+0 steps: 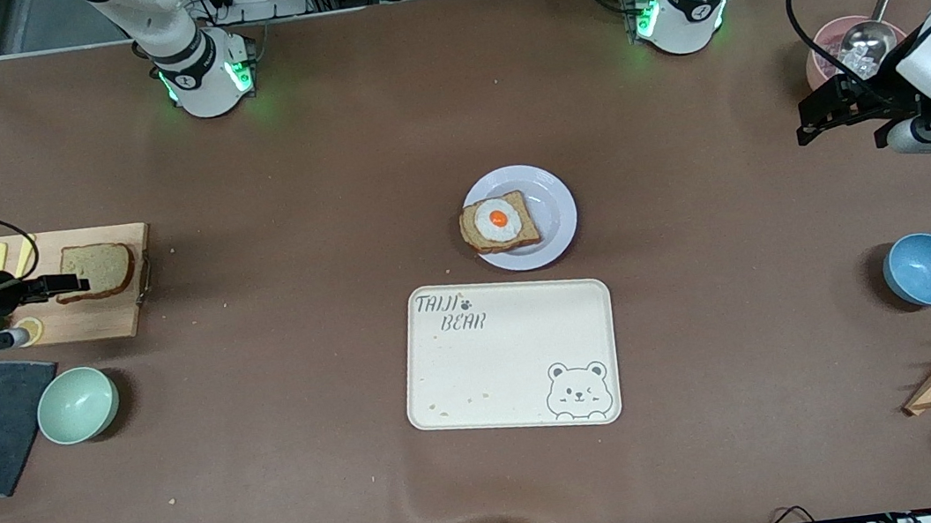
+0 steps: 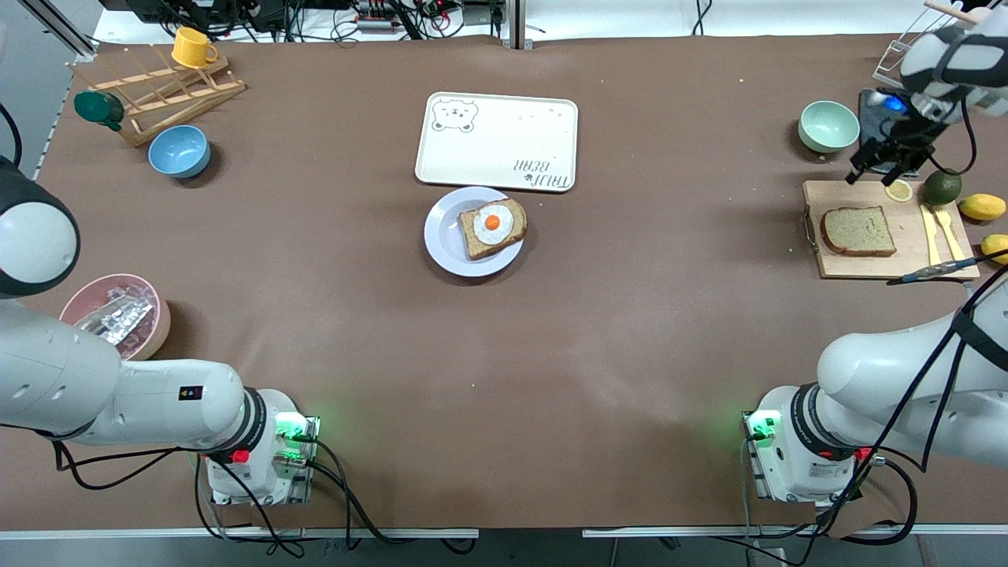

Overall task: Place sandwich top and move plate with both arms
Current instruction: 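Grasp the bread slice edge with the right gripper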

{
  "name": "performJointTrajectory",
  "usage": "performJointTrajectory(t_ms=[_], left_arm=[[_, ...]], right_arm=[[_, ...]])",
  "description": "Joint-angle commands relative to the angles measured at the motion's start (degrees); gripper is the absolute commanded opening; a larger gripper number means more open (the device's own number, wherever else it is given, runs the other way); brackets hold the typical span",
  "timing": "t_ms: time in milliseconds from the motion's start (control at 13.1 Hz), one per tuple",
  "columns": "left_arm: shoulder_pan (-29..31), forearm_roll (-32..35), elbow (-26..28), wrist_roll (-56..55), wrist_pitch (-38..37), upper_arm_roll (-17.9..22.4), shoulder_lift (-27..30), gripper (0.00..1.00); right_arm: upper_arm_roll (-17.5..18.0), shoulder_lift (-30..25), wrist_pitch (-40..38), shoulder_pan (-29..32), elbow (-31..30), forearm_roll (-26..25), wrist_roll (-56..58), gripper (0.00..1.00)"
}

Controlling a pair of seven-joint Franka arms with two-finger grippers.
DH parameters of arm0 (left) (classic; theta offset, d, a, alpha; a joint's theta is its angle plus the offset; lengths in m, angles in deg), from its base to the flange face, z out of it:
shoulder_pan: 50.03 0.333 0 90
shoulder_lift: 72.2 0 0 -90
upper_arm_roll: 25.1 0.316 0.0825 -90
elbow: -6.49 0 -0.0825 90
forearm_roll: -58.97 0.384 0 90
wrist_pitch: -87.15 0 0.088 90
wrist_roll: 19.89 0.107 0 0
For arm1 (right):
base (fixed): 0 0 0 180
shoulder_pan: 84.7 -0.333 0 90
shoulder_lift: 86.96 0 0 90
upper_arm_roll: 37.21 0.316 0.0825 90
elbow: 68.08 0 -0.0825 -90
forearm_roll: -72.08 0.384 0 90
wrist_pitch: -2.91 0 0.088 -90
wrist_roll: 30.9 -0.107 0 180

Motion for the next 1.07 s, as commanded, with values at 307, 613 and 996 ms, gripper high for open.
performJointTrajectory(t_ms=[307, 613, 996], left_arm=[[0.2, 2.4, 0.4, -0.1, 0.4, -0.3, 1.5, 1.0], [0.0, 2.5, 0.6, -0.2, 0.4, -0.4, 1.5, 1.0], [0.0, 2.5, 0.5, -0.4, 0.4, -0.7, 1.3, 1.0]], right_arm=[[1.1, 3.8, 4.3, 8.7, -1.1, 1.4, 10.0, 0.91], [1.1, 6.7, 5.2, 9.6, -0.8, 3.2, 10.2, 0.66], [1.2, 7.8, 5.6, 10.6, -0.8, 4.7, 13.7, 0.0]])
